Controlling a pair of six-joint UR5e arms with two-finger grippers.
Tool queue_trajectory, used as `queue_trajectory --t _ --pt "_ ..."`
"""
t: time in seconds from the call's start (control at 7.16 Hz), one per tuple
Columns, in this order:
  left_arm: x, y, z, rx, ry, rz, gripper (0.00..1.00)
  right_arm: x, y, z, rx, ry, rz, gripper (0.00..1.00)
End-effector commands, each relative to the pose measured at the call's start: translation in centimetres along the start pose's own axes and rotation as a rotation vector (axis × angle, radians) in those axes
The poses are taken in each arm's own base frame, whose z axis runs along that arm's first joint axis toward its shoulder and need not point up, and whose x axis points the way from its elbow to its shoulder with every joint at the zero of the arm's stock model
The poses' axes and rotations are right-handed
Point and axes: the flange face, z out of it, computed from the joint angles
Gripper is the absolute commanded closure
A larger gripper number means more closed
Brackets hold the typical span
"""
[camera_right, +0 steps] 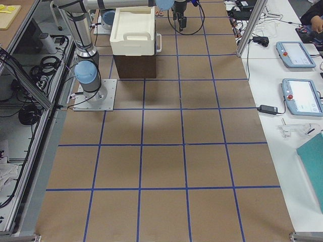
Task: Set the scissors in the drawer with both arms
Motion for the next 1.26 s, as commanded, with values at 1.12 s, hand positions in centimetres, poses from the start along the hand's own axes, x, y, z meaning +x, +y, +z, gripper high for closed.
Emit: queue_trajectory --t 1.12 --pt "-8.3 10.0 17.5 0.017 -0.062 0.904 0.01 -3.5 -2.0 12.3 -0.253 -0.228 -1.091 0.03"
